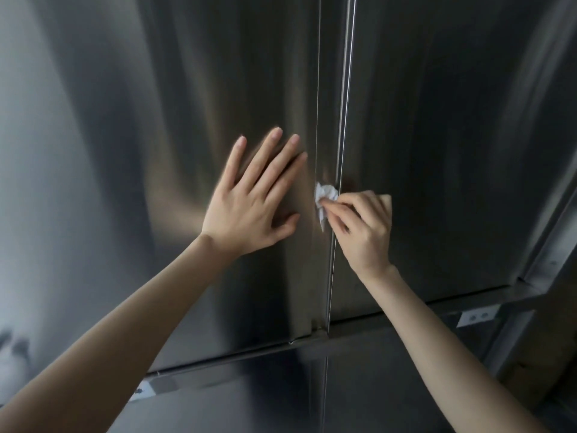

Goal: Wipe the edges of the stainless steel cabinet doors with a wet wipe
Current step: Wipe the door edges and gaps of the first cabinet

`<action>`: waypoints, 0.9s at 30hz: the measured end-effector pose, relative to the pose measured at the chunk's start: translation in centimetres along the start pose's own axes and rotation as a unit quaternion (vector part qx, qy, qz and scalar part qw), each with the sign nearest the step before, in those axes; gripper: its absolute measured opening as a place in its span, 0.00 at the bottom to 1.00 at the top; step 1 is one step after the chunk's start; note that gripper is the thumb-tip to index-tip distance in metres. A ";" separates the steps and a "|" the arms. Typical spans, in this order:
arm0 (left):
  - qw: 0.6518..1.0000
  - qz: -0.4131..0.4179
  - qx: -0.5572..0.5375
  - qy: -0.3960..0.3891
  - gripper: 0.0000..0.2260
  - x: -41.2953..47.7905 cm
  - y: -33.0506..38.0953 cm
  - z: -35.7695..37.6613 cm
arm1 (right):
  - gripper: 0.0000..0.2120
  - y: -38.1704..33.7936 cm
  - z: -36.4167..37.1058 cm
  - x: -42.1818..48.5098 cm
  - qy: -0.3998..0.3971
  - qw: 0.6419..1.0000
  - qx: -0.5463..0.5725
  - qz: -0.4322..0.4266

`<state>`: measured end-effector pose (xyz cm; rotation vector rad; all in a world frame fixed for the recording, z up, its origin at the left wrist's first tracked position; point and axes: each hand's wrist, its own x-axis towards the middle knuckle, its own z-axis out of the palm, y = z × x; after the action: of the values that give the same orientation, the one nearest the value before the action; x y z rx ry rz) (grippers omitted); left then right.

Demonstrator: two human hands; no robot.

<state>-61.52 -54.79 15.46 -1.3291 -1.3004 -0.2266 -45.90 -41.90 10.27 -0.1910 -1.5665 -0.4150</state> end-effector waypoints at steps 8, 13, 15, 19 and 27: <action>0.999 0.027 -0.009 -0.026 0.38 -3.1 1.6 1.2 | 0.02 -0.3 -1.5 -3.8 -0.111 0.993 0.040 -0.001; 0.997 0.054 0.000 -0.049 0.35 -8.0 3.6 2.0 | 0.02 -0.2 0.0 -2.2 -0.026 0.992 0.100 0.069; 0.999 0.025 -0.012 -0.036 0.35 -8.2 4.2 2.2 | 0.02 -0.9 -0.1 -5.0 -0.045 0.992 0.097 0.071; 0.998 -0.016 -0.042 -0.041 0.34 -8.8 5.9 2.0 | 0.04 -1.9 -1.9 -10.8 -0.156 0.985 0.076 0.013; 0.992 0.000 -0.047 -0.120 0.38 -11.0 7.7 1.4 | 0.04 -0.4 -0.7 -5.7 -0.098 0.992 0.082 -0.009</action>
<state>-60.40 -56.93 2.19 -1.4709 -1.5056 -0.1322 -45.12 -41.76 4.55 -0.0935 -1.7875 -0.2857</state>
